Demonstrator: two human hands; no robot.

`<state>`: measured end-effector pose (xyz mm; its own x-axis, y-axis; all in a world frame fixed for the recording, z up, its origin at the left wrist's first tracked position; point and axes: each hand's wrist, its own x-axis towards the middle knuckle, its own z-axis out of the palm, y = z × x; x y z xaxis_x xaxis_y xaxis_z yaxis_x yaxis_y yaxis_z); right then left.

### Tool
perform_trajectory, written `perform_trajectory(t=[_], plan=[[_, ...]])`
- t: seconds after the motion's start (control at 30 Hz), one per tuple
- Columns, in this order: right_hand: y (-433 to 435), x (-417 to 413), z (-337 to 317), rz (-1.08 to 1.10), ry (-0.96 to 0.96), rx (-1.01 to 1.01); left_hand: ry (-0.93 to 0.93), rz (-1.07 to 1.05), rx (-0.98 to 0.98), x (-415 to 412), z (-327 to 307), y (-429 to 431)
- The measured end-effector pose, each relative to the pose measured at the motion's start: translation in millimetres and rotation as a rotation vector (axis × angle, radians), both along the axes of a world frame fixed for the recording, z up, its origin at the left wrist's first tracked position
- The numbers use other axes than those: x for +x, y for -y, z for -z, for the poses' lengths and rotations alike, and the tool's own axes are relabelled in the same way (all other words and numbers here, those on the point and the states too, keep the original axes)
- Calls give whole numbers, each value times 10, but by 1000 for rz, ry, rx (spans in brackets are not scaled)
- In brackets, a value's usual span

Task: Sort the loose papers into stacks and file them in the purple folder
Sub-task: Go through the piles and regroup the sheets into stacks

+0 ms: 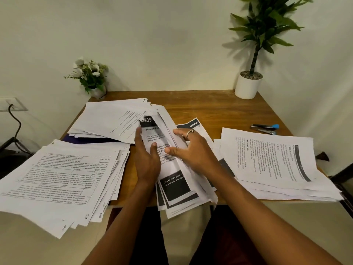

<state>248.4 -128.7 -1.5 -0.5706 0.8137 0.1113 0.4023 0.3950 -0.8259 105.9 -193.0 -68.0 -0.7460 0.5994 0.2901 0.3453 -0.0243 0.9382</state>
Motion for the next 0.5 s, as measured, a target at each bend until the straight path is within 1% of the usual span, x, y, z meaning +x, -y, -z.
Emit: perform_trajectory(t=[0.07, 0.13, 0.23, 0.33, 0.4, 0.5], plan=[[-14, -35, 106, 24, 38, 14, -105, 20, -40, 8, -15, 16], [-10, -69, 192, 32, 81, 29, -131, 110, -40, 3, 4, 40], [4, -94, 300, 40, 94, 63, -59, 197, -62, 2, -34, 43], [-19, -73, 320, 44, 116, 52, -74, 192, -86, -1, -35, 39], [-38, -43, 295, 44, 110, -2, -33, 207, -109, -22, -20, 20], [-83, -3, 237, 59, 50, -97, 44, 213, -102, -19, -23, 4]])
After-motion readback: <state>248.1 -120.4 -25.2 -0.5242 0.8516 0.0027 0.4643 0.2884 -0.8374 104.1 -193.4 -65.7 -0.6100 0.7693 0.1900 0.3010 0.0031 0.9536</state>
